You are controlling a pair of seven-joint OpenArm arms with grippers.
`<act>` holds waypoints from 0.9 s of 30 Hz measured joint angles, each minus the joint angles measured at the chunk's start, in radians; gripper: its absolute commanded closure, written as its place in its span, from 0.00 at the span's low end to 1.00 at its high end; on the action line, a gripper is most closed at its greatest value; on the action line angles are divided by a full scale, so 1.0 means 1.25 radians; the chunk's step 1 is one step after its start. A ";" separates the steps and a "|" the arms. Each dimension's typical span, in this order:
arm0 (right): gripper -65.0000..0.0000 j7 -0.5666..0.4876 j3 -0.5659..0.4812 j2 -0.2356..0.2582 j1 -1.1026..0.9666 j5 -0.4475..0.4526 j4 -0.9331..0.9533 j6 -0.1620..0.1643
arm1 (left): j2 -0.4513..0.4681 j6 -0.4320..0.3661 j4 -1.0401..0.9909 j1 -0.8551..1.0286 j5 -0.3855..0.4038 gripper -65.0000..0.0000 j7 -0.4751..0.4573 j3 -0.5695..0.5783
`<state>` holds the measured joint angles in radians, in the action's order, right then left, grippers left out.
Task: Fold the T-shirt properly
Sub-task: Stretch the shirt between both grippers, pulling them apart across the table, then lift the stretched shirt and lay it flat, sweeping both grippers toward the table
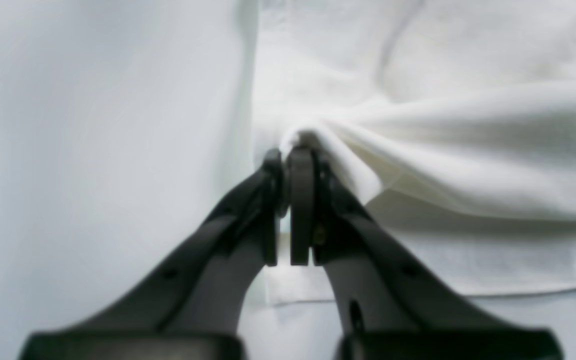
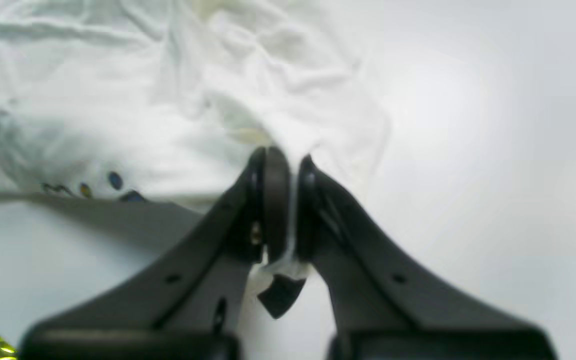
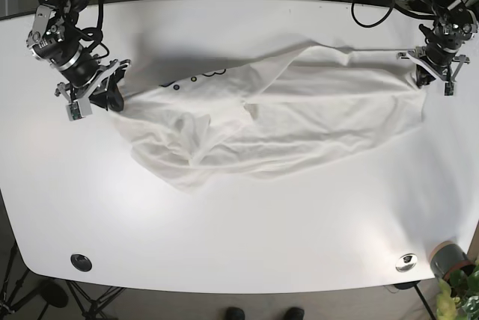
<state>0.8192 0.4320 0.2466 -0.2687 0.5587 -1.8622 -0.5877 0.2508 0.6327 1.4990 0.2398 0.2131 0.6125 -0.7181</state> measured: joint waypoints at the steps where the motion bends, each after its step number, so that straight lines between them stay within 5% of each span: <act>1: 1.00 -0.001 0.000 -0.007 -0.008 0.000 0.004 0.000 | -0.001 0.005 -0.009 -0.001 -0.002 1.00 0.001 -0.003; 16: 1.00 0.001 -0.001 -0.018 -0.092 -0.001 0.009 0.000 | 0.026 0.025 -0.050 0.019 0.005 1.00 -0.002 -0.031; 27: 1.00 0.010 -0.001 -0.015 -0.001 -0.003 0.009 0.006 | -0.009 0.023 0.049 -0.049 -0.010 1.00 0.014 -0.015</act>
<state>0.8314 0.4309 0.2276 -0.2703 0.5545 -1.8503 -0.5804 0.2394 0.6621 1.5597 0.1787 0.2008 0.6296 -0.7368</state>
